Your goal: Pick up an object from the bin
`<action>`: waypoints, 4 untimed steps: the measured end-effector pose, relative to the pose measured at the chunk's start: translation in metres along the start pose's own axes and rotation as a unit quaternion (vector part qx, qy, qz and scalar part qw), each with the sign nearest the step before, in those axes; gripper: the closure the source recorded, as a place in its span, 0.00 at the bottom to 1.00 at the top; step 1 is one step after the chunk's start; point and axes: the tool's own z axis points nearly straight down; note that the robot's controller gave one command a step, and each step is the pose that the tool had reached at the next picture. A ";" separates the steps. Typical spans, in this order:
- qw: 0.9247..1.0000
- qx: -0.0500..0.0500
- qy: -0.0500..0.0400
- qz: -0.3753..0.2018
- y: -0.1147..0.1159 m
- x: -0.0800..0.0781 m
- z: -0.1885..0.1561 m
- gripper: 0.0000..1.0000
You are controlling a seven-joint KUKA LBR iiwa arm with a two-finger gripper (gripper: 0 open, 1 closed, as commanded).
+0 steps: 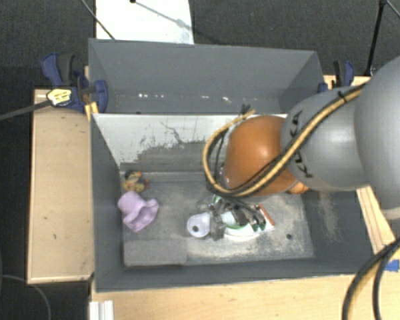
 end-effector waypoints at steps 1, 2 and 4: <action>1.000 0.000 0.000 0.001 0.000 0.000 -0.003 1.00; 1.000 0.000 0.000 0.001 0.000 0.000 -0.006 1.00; 1.000 0.000 0.001 0.002 0.000 0.000 -0.021 1.00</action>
Offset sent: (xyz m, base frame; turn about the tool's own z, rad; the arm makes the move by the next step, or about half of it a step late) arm 0.0002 0.0001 0.0151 0.0000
